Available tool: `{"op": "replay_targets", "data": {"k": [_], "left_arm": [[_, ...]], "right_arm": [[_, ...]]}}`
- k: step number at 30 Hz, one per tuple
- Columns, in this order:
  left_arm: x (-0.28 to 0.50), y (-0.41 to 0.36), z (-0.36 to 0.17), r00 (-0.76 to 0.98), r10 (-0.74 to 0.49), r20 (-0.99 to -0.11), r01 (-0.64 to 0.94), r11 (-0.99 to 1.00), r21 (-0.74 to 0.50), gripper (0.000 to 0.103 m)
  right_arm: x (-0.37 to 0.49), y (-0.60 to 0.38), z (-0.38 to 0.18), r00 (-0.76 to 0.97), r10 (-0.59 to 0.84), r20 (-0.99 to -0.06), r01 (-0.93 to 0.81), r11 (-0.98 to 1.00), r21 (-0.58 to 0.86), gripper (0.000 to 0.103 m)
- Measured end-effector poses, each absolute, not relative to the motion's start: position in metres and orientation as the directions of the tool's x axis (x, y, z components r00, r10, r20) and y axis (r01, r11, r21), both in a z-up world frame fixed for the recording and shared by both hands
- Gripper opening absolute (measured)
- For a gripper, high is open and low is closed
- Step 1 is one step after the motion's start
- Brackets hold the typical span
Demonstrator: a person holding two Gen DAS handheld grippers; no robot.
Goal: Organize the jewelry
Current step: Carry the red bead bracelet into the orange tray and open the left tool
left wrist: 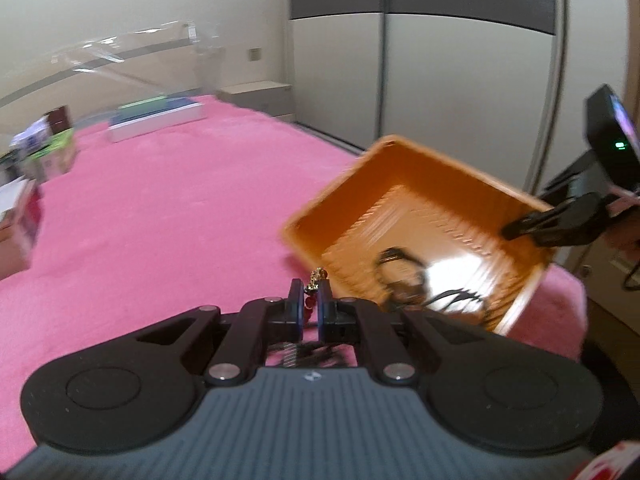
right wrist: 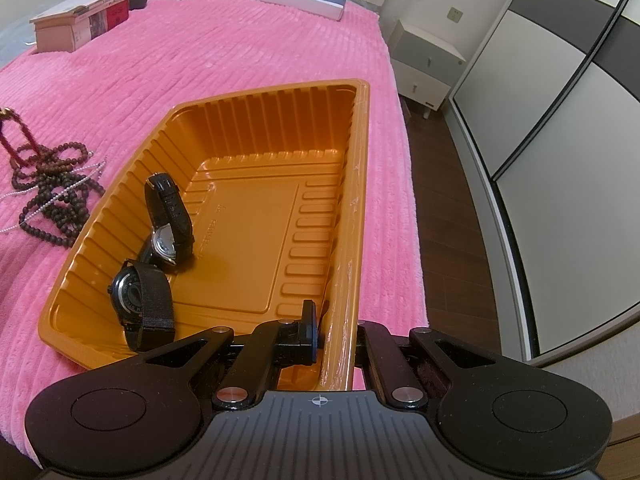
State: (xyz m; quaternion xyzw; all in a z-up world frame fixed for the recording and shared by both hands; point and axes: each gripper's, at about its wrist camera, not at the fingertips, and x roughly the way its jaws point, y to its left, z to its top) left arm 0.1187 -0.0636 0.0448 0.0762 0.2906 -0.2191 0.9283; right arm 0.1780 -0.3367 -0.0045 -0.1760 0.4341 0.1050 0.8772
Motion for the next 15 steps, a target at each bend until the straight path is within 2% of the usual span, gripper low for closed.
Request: {"op": "replay_targets", "data": {"k": [7, 15], "left_arm": [[0.117, -0.116, 0.037, 0.657, -0.468, -0.591, 0.573, 0.819, -0.012, 0.005], [0.116, -0.143, 0.02, 0.589, -0.5, -0.635, 0.635, 0.772, -0.02, 0.005]], "right_arm": [[0.177, -0.335, -0.004, 0.601, 0.032, -0.799, -0.339, 0.915, -0.219, 0.004], [0.175, -0.335, -0.005, 0.601, 0.033, -0.798, -0.339, 0.915, -0.217, 0.004]]}}
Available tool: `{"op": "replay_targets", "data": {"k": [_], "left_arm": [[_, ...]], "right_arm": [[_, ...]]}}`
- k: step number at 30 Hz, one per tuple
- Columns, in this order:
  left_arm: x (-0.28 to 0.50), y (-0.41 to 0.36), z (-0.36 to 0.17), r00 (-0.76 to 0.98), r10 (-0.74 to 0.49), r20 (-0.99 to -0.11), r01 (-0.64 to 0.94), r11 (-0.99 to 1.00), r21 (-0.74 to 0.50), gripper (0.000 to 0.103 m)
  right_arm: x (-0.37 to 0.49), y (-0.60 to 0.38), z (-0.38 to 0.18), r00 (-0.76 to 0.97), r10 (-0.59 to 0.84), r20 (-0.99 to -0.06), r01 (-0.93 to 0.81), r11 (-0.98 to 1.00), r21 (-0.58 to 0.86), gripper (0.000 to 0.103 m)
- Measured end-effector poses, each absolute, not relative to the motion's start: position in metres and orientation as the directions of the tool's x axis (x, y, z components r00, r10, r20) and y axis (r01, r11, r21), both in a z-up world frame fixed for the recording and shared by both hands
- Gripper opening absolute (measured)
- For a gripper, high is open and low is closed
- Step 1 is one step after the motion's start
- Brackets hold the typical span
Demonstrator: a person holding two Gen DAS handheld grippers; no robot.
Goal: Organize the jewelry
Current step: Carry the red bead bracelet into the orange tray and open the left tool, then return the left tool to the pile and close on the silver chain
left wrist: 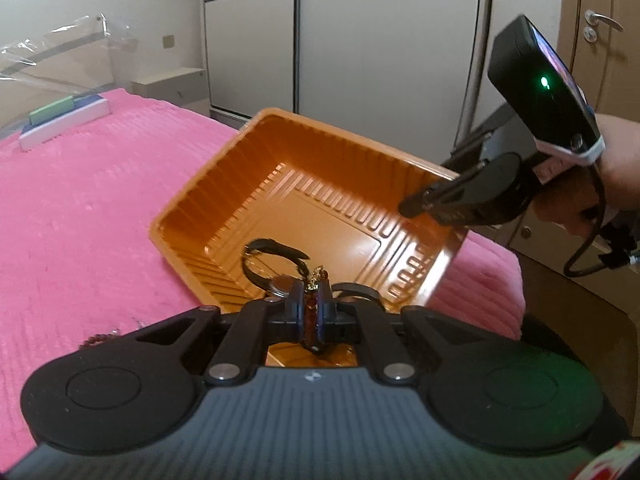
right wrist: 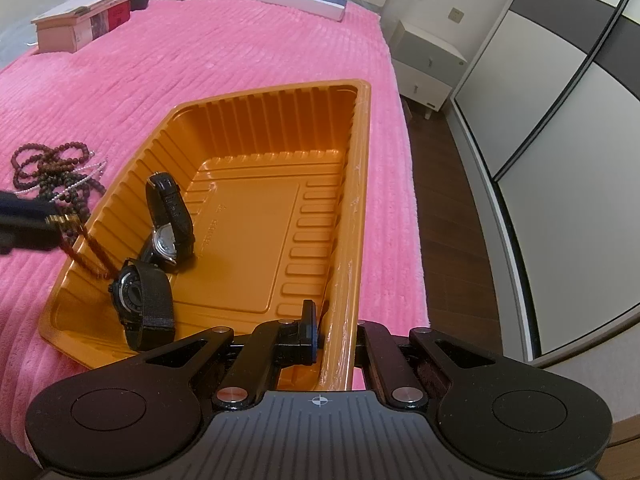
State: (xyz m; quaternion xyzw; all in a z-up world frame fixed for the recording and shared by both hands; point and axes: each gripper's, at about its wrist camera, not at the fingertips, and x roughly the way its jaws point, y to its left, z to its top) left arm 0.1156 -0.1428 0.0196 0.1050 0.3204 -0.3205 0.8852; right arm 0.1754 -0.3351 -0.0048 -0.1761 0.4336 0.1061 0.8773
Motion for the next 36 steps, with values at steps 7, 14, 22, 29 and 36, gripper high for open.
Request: {"op": "replay_targets", "data": {"k": [7, 14, 22, 29, 36], "left_arm": [[0.118, -0.135, 0.015, 0.597, -0.481, -0.642, 0.61, 0.792, -0.026, 0.016], [0.11, -0.08, 0.005, 0.666, -0.36, -0.653, 0.47, 0.882, -0.007, 0.016], [0.096, -0.015, -0.02, 0.69, -0.205, -0.694, 0.287, 0.958, 0.002, 0.016], [0.097, -0.015, -0.035, 0.692, -0.191, -0.696, 0.29, 0.957, 0.026, 0.016], [0.107, -0.035, -0.054, 0.667, -0.179, -0.723, 0.372, 0.921, 0.115, 0.016]], "right_arm": [[0.175, -0.334, -0.005, 0.601, 0.033, -0.799, -0.337, 0.916, -0.216, 0.004], [0.174, -0.333, -0.006, 0.601, 0.034, -0.798, -0.336, 0.917, -0.214, 0.004], [0.173, -0.333, -0.006, 0.602, 0.031, -0.798, -0.334, 0.917, -0.216, 0.004], [0.173, -0.333, -0.006, 0.601, 0.028, -0.799, -0.333, 0.917, -0.219, 0.004], [0.173, -0.333, -0.006, 0.6, 0.028, -0.799, -0.333, 0.918, -0.218, 0.004]]}}
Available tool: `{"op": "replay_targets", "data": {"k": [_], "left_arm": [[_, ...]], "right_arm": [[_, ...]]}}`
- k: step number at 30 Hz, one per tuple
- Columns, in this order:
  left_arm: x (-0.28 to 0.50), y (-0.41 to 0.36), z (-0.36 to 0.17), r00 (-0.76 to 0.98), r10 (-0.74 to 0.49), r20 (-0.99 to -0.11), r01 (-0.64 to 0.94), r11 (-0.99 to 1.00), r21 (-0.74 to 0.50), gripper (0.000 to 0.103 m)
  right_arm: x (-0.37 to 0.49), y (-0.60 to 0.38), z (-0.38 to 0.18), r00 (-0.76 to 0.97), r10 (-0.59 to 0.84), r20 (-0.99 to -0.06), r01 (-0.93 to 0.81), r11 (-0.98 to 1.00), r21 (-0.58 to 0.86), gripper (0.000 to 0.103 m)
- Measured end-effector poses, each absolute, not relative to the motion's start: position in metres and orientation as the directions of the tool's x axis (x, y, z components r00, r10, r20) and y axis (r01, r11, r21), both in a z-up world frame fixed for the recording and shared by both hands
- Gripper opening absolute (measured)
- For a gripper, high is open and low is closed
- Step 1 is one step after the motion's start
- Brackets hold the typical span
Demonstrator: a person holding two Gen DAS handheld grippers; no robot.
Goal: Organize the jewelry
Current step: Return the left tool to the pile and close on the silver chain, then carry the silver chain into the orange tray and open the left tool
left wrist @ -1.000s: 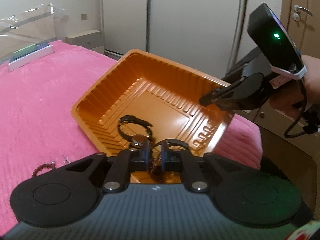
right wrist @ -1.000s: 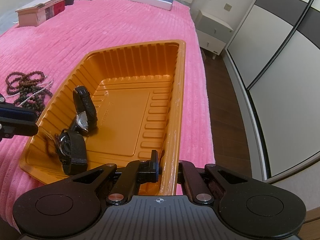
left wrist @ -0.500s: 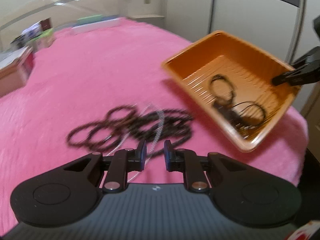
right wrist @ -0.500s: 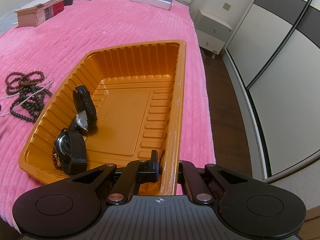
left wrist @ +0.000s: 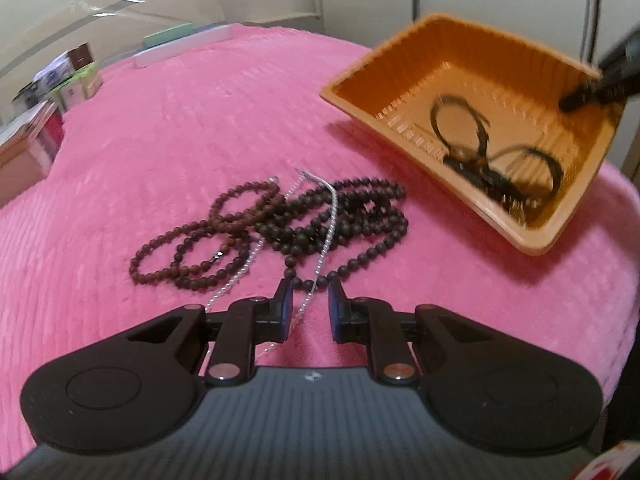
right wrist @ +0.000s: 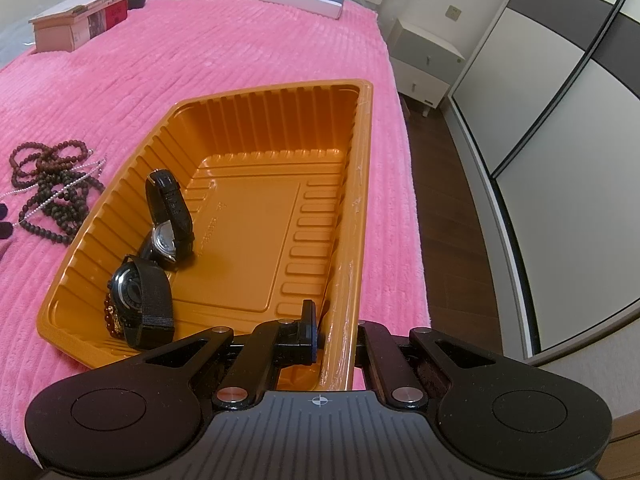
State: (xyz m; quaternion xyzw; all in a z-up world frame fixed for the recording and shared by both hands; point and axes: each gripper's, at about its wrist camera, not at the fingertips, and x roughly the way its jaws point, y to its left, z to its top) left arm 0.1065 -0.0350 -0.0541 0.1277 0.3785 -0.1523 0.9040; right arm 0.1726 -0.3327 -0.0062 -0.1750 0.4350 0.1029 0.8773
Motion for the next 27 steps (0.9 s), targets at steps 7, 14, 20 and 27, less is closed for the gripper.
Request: {"op": "replay_targets", "data": {"k": [7, 14, 20, 27], "left_arm": [[0.112, -0.04, -0.065, 0.636, -0.169, -0.753, 0.439, 0.882, 0.173, 0.009], [0.107, -0.029, -0.038, 0.688, -0.175, -0.704, 0.406, 0.897, 0.174, 0.002], [0.11, 0.005, 0.008, 0.782, -0.116, -0.612, 0.286, 0.94, 0.187, 0.002], [0.111, 0.032, 0.064, 0.848, -0.093, -0.522, 0.23, 0.952, 0.203, 0.002]], "right_arm": [[0.173, -0.334, -0.008, 0.599, 0.028, -0.8, -0.331, 0.919, -0.215, 0.004], [0.174, -0.334, -0.009, 0.6, 0.028, -0.8, -0.33, 0.919, -0.216, 0.004], [0.174, -0.334, -0.009, 0.599, 0.027, -0.8, -0.33, 0.919, -0.216, 0.004], [0.174, -0.333, -0.008, 0.599, 0.025, -0.8, -0.33, 0.918, -0.219, 0.004]]}}
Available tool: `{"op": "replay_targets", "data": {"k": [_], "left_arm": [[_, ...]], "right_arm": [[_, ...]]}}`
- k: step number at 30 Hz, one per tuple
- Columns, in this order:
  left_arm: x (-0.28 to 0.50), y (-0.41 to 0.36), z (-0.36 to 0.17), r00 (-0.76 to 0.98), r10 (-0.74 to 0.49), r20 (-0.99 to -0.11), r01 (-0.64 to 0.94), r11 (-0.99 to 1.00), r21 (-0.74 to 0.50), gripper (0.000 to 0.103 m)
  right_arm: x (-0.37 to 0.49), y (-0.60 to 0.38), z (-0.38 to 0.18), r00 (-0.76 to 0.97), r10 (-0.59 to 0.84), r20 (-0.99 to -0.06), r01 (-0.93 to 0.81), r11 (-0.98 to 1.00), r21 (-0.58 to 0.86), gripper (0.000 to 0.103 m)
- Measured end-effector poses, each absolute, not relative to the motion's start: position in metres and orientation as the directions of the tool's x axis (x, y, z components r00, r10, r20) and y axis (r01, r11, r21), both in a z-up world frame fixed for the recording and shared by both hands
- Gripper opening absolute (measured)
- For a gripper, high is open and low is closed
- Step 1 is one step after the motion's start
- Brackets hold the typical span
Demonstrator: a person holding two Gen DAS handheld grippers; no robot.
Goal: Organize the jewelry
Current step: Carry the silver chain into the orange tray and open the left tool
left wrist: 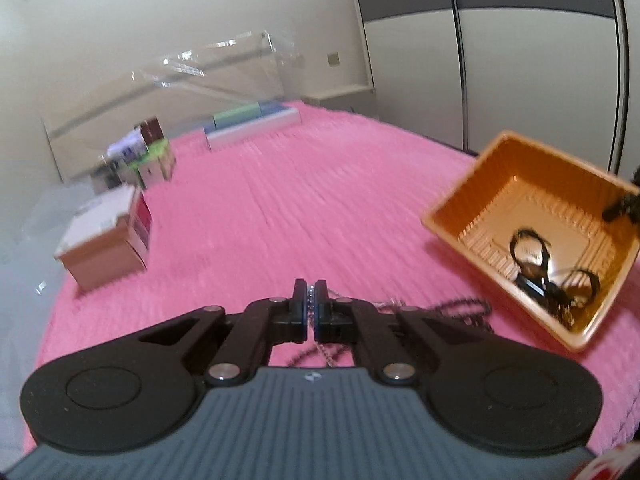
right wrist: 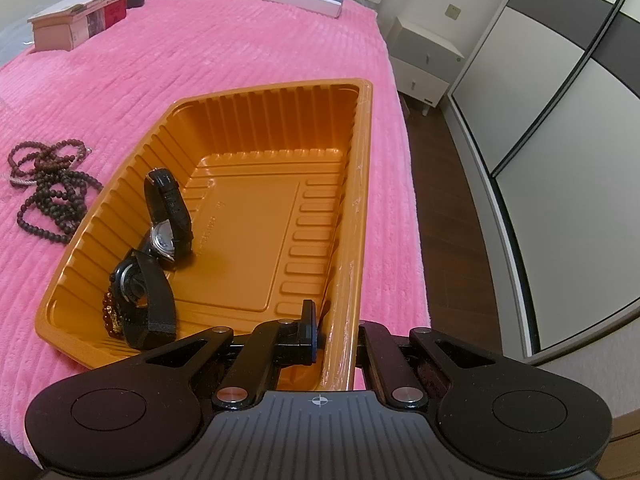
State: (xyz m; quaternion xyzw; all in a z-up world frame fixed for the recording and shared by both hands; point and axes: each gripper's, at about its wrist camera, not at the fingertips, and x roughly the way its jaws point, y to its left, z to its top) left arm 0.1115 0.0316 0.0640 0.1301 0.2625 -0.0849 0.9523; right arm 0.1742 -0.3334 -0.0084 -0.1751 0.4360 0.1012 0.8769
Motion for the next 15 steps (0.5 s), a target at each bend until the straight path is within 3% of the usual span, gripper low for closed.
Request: {"op": "replay_targets", "data": {"k": [15], "left_arm": [[0.118, 0.027, 0.136, 0.906, -0.164, -0.39, 0.275, 0.929, 0.247, 0.002]], "right_arm": [[0.174, -0.333, -0.008, 0.6, 0.024, -0.799, -0.331, 0.917, -0.221, 0.004]]}}
